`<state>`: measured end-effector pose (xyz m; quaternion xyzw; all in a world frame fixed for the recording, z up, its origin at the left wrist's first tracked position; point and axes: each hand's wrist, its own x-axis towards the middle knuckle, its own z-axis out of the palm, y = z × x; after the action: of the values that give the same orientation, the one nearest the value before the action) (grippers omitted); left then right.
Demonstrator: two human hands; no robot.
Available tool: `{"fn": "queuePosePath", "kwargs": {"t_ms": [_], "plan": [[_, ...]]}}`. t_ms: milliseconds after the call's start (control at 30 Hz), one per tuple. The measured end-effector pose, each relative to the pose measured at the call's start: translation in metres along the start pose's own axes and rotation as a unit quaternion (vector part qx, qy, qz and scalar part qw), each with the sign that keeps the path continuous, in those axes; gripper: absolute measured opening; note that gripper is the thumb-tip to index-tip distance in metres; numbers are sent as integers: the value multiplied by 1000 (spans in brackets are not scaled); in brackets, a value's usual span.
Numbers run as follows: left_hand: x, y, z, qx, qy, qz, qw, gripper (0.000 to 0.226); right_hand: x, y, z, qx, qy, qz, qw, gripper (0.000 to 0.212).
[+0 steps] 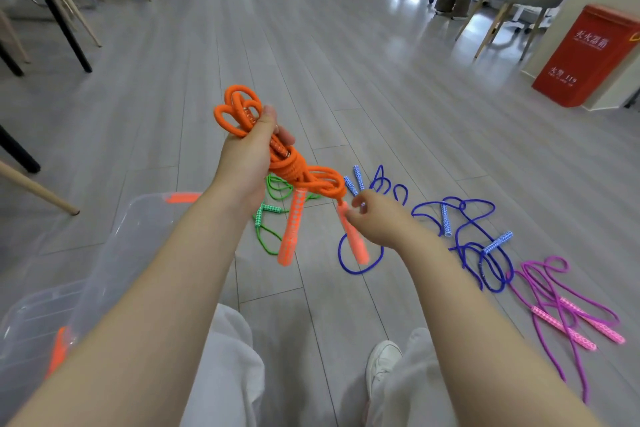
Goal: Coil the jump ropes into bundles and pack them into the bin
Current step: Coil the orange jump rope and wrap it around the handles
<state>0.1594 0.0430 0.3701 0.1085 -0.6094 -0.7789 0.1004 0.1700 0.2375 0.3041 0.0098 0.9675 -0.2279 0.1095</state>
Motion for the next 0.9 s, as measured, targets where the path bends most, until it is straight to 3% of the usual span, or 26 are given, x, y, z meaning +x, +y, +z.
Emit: {"fn": "queuePosePath", "kwargs": {"t_ms": [167,333,533,667,767,833,900], "plan": [[-3,-16,5,54,-43,-50,996,44,-18,-25,-8,199,42,-114,972,40],[-8,-24,15,17,-94,-96,991,21,-27,-38,6,163,52,-187,967,40],[-6,-29,15,22,-206,-95,974,7,-19,-37,8,156,91,-163,970,23],[-2,-49,16,187,-246,-8,951,42,-10,-30,-4,231,80,-100,964,24],[4,-69,12,228,-328,-99,911,71,-2,-27,-9,327,69,-60,940,32],[13,-75,6,228,-413,-158,868,79,1,-26,-14,381,64,-50,921,30],[23,-78,0,216,-445,-211,843,92,4,-27,-20,441,48,-45,895,27]]}}
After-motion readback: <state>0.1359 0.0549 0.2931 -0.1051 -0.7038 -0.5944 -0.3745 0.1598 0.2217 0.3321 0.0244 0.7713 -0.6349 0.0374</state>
